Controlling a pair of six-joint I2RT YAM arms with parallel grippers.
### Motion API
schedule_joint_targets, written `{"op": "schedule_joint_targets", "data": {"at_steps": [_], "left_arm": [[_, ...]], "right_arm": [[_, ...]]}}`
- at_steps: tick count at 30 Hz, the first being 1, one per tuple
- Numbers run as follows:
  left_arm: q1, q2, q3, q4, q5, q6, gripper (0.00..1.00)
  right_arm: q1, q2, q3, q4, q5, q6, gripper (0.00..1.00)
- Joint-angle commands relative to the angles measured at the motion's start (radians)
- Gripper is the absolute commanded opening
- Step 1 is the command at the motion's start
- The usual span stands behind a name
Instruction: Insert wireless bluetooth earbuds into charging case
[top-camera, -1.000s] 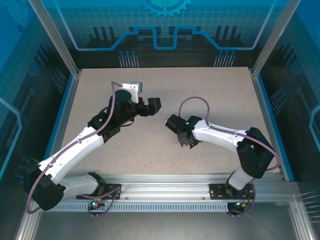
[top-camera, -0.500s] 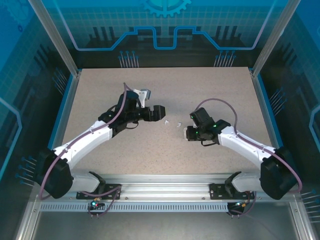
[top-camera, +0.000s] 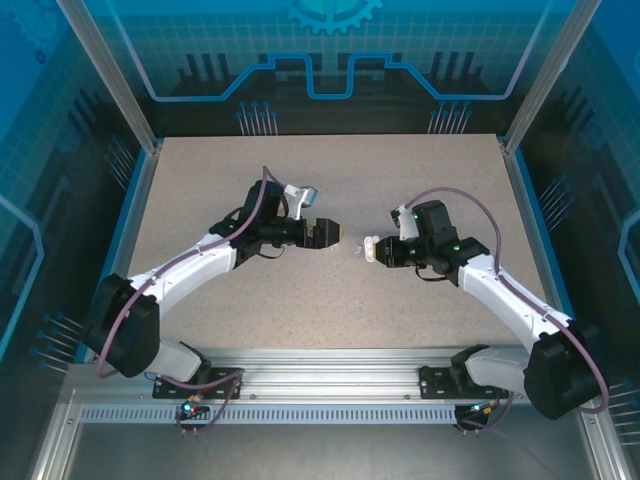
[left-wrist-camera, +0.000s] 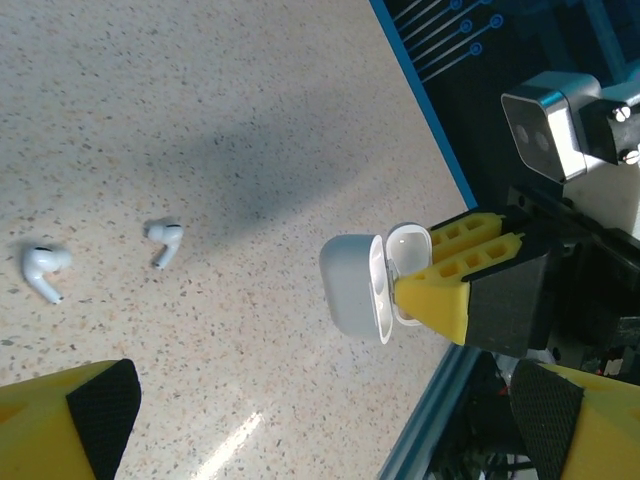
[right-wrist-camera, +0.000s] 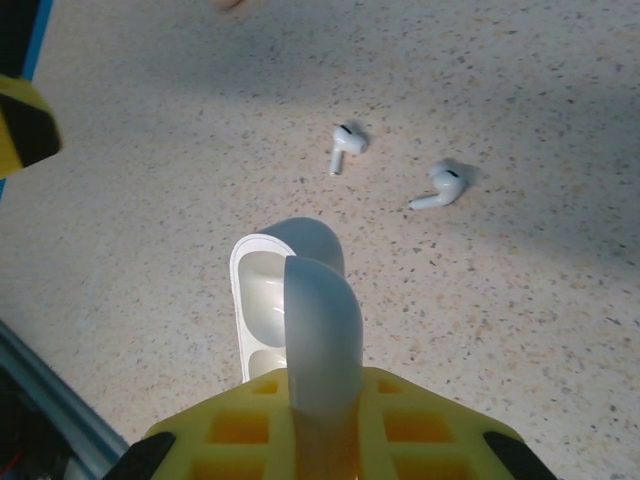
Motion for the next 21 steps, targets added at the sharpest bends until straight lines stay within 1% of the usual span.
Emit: {"op": "schedule_joint_targets", "data": {"at_steps": [1,3,7,10,12,14,17,21], "left_arm": [[0.008,0.023,0.029,0.017,0.101,0.007,0.99],[0.008,0.031,0.042,-0.005,0.135,0.053,0.99],[0.012,0.062,0.080,-0.081,0.221,0.187,0.99],[0.024,0.082,0.105,-0.109,0.280,0.249,0.99],[0.036,0.097,0.122,-0.126,0.301,0.278,0.99],[0.050,0.117,0.134,-0.126,0.305,0.281,0.99],[0.063,0.147,0.130,-0.074,0.328,0.251,0.99],[0.065,0.188,0.135,-0.018,0.394,0.226,0.99]], "right_arm": [[-0.029,-0.008,0.016,0.036,-0.126,-0.051,0.15],[-0.038,0.004,0.024,0.036,-0.170,-0.066,0.15],[-0.047,0.026,0.037,0.033,-0.248,-0.097,0.14],[-0.058,0.030,0.035,0.036,-0.285,-0.107,0.14],[-0.069,0.029,0.032,0.041,-0.304,-0.106,0.14],[-0.083,0.031,0.024,0.055,-0.326,-0.097,0.15],[-0.098,0.035,0.011,0.088,-0.362,-0.079,0.15],[-0.106,0.038,-0.003,0.127,-0.411,-0.056,0.15]]}}
